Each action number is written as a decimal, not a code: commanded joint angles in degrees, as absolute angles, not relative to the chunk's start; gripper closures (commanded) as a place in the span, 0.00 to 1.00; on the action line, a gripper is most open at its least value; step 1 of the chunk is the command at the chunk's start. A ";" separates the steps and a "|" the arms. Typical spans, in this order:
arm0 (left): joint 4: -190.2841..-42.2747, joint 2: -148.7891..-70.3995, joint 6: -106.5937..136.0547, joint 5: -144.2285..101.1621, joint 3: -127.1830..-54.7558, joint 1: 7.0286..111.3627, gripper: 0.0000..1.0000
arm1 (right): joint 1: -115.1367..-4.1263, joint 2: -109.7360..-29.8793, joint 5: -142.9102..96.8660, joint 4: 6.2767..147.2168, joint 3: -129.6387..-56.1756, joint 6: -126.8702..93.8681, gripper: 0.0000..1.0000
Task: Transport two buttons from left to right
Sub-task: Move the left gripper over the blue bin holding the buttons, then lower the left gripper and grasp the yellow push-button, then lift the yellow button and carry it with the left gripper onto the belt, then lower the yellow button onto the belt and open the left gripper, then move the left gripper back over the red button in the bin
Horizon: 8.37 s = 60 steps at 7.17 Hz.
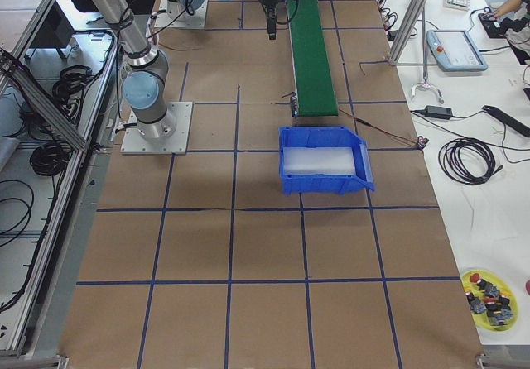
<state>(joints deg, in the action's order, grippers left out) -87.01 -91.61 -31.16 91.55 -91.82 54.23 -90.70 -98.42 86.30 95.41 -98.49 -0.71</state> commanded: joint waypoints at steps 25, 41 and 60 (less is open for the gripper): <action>-50.35 -108.03 -32.87 88.59 -109.95 53.70 1.00 | -90.70 -98.35 86.40 95.01 -98.61 -0.70 0.00; -62.15 -112.14 -5.27 91.23 -92.81 87.45 1.00 | -90.53 -98.26 86.31 94.83 -98.61 -0.70 0.00; -84.20 -102.47 -27.57 93.08 -81.57 64.81 0.00 | -90.53 -98.26 86.22 94.92 -98.61 -0.70 0.00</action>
<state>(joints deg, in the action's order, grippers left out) -84.46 -101.48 -22.11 93.10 -81.66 70.02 -90.53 -98.26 86.23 94.96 -98.61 -0.70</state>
